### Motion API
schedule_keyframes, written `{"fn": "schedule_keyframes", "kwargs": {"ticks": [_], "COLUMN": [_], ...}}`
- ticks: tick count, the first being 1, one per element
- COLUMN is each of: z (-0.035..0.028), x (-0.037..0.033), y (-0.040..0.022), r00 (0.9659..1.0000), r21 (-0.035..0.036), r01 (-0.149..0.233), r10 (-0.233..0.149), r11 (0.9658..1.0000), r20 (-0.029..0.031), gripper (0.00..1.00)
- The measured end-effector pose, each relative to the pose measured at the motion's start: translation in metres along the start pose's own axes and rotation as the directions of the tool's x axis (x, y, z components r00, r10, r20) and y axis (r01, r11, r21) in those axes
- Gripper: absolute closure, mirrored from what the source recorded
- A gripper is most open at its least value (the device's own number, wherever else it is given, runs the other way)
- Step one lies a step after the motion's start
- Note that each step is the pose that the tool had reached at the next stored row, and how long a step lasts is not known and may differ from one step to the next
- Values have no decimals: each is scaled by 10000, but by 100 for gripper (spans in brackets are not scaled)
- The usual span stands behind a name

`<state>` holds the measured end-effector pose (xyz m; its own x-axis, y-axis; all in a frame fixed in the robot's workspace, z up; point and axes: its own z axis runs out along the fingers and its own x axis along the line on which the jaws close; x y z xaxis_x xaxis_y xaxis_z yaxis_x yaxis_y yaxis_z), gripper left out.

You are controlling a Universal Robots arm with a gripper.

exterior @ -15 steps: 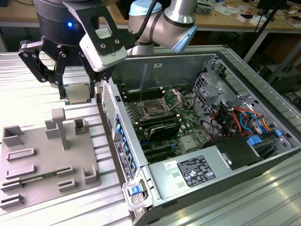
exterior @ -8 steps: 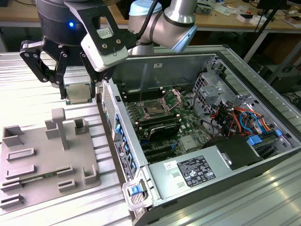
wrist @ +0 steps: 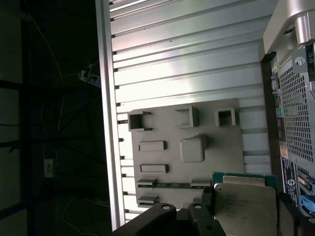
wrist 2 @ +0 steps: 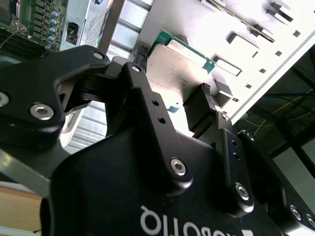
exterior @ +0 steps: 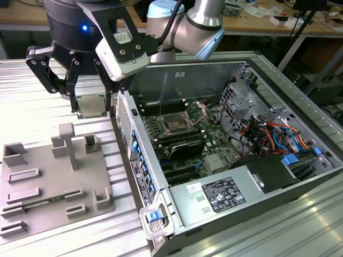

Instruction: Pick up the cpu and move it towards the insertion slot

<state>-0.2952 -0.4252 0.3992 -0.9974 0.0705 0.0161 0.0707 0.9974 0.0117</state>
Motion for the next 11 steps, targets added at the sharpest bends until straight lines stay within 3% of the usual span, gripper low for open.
{"fn": "schedule_keyframes", "kwargs": {"ticks": [11], "z": [-1], "x": [-36], "y": [3], "r00": [10000], "r21": [6], "r01": [0], "r10": [0], "r11": [10000], "r20": [0], "gripper": [45]}}
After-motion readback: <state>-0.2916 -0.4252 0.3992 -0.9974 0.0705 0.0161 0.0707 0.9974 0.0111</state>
